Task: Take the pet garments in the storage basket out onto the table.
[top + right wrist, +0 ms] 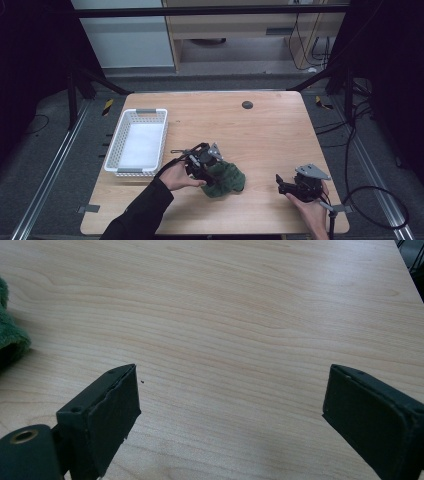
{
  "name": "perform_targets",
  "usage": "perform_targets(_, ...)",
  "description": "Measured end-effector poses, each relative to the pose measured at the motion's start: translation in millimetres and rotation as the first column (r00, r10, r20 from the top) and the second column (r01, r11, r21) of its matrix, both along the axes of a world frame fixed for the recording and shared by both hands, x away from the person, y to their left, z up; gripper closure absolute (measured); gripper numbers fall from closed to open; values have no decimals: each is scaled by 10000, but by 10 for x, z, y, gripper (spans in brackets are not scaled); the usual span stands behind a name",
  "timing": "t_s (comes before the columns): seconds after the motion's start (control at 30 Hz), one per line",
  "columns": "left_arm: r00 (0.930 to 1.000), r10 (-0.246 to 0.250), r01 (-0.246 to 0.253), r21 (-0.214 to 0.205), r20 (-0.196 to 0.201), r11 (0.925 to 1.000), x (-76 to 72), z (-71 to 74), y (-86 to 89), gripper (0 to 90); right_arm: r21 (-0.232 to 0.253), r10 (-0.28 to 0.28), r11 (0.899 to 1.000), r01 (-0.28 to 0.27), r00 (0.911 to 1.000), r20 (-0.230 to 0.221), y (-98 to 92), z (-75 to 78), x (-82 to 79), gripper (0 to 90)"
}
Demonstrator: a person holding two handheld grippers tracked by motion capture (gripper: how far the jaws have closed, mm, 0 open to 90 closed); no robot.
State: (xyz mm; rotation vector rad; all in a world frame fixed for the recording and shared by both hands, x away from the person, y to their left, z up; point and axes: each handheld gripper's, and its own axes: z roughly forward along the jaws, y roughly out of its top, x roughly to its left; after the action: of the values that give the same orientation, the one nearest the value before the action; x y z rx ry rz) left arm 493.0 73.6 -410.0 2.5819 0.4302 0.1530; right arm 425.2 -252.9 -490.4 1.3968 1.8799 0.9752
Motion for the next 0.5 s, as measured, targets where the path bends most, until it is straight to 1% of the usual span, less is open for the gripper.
perform_targets(0.17,10000,38,-36,-249,80,9997,-24,53,42,340,9,-7,10000,7,10000,0,-1,-1,1,80)
perform_targets(0.3,9996,136,-123,-586,233,9982,-50,104,68,316,3,-13,10000,13,10000,-11,-3,-2,2,80)
perform_targets(0.4,9990,297,-264,-966,335,9950,-59,145,102,299,-10,-21,10000,21,10000,-2,-2,-4,4,80)
perform_targets(0.5,9975,535,-468,-1368,453,9895,-69,187,150,290,13,-20,10000,20,10000,-8,-1,-2,3,80)
